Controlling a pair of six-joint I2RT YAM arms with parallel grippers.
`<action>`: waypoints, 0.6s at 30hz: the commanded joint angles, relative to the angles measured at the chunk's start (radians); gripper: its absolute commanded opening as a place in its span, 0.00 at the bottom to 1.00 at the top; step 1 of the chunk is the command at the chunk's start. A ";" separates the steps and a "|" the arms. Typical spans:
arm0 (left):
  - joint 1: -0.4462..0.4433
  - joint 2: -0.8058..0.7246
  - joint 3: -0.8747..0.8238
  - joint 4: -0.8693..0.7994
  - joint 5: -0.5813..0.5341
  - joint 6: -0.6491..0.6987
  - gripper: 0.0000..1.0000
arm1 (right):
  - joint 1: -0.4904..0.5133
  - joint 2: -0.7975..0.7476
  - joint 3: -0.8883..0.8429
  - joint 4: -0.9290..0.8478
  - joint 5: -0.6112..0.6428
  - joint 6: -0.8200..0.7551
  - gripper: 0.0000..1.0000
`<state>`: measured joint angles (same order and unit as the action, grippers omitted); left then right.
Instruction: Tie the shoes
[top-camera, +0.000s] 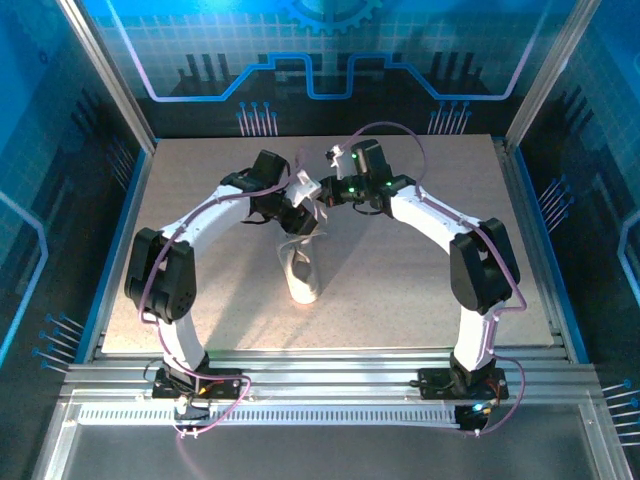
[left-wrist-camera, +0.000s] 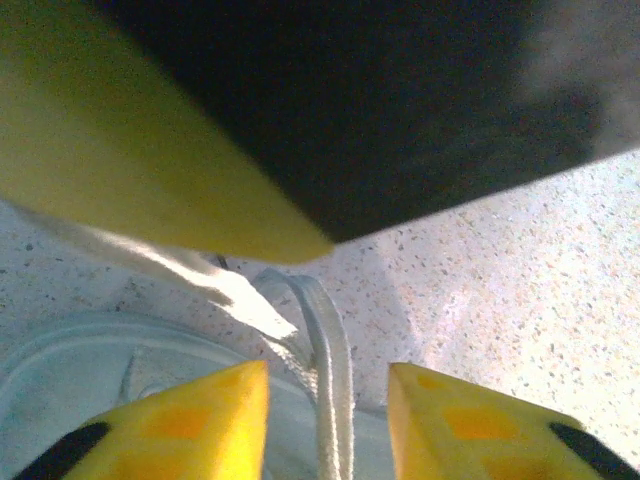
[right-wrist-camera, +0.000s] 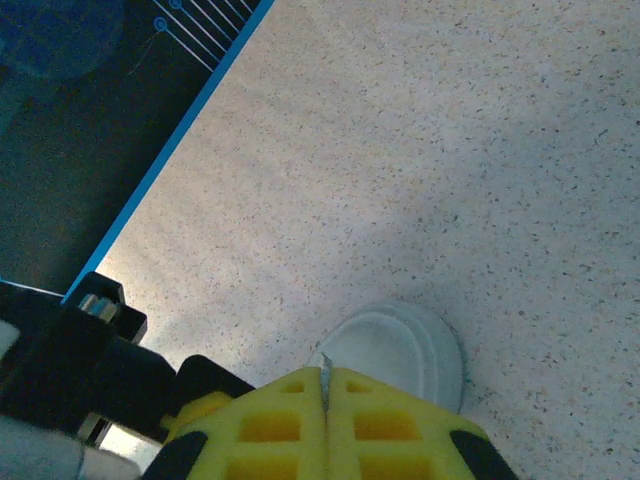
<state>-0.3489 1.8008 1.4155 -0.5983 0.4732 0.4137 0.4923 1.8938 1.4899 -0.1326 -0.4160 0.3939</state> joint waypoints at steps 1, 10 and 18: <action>0.022 -0.052 -0.058 0.059 -0.014 -0.051 0.43 | 0.011 -0.029 0.001 0.032 -0.012 0.011 0.00; 0.058 -0.209 -0.282 0.299 0.053 -0.027 0.68 | 0.017 -0.027 0.022 -0.001 -0.006 -0.011 0.00; 0.035 -0.141 -0.298 0.376 0.069 -0.141 0.72 | 0.023 -0.041 0.012 0.019 -0.006 -0.009 0.00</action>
<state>-0.2989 1.6306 1.1423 -0.2848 0.5117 0.3279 0.4995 1.8938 1.4899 -0.1299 -0.4194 0.3958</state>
